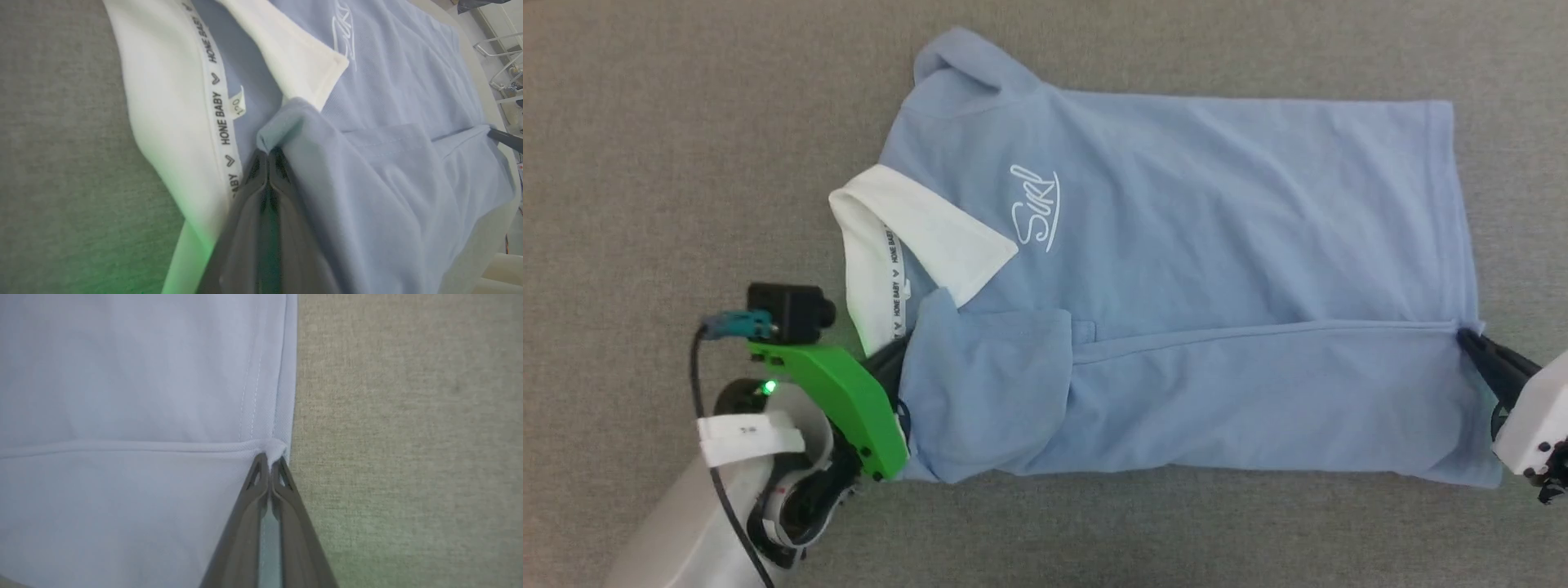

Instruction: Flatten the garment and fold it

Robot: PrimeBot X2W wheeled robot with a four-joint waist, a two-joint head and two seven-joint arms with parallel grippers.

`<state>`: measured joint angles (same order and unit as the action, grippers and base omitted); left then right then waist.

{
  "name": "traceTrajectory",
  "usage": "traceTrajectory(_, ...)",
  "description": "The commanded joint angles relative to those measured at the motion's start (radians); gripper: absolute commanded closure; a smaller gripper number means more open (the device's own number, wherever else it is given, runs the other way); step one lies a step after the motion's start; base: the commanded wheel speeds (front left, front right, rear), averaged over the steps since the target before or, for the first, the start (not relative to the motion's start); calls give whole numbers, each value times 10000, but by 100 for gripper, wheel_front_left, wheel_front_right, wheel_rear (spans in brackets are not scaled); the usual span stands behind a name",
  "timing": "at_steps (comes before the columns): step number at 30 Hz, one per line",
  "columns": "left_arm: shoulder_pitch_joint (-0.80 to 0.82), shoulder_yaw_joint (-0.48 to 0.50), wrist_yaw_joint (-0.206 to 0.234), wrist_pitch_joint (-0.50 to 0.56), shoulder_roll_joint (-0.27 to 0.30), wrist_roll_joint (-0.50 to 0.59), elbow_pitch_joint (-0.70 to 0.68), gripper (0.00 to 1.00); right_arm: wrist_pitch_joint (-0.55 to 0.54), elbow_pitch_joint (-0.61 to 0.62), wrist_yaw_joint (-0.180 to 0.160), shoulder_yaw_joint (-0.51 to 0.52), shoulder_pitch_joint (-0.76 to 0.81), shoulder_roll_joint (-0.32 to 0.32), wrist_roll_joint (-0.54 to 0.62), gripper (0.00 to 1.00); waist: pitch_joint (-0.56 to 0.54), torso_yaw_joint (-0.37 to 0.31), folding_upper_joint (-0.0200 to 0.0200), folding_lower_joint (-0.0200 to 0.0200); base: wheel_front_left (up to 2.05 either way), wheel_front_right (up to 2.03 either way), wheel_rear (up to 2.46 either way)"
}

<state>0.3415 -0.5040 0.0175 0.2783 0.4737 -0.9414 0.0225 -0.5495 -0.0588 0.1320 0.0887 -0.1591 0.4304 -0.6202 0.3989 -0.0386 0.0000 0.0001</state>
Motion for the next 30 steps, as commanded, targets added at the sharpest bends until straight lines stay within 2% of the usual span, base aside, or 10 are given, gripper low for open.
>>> traceTrajectory(1,246,-116,-74,211,-39,3,197,100,-79,-145,-13,-100,-206,90,-102,100,364,126,0,-1,0,0,0)
traceTrajectory(6,528,-357,-61,663,-108,-8,745,100,-318,-578,-13,-301,-387,278,-254,98,374,219,0,-1,0,0,0)
traceTrajectory(8,573,-309,27,651,-158,-40,840,93,-383,-680,-13,-353,-442,291,-289,56,308,246,0,-1,0,0,0)
traceTrajectory(9,583,-274,43,609,-173,-53,844,62,-359,-674,-13,-376,-475,299,-294,11,273,252,0,-1,0,0,0)
traceTrajectory(10,568,-212,62,552,-193,-106,837,33,-340,-664,-13,-411,-501,315,-301,0,206,252,0,-1,0,0,0)
traceTrajectory(11,533,-171,70,535,-201,-167,804,3,-353,-654,-13,-438,-501,333,-313,0,148,252,0,-1,0,0,0)
traceTrajectory(12,473,-97,75,490,-204,-255,722,0,-375,-614,-13,-465,-486,353,-353,0,55,253,0,-1,0,0,0)
traceTrajectory(24,-1329,1378,987,-2265,26,290,-1821,0,1047,1264,-13,658,630,-151,64,0,-1387,272,0,-1,0,0,0)
traceTrajectory(28,-2242,1896,1740,-4326,-347,1335,-2473,0,2424,1998,-13,1200,1232,-875,1176,0,-1863,319,0,-1,0,0,0)
traceTrajectory(30,-3043,1893,2114,-5248,-839,2390,-2788,0,3724,2415,-13,1609,1859,-2018,2074,0,-2251,431,0,-1,0,0,0)
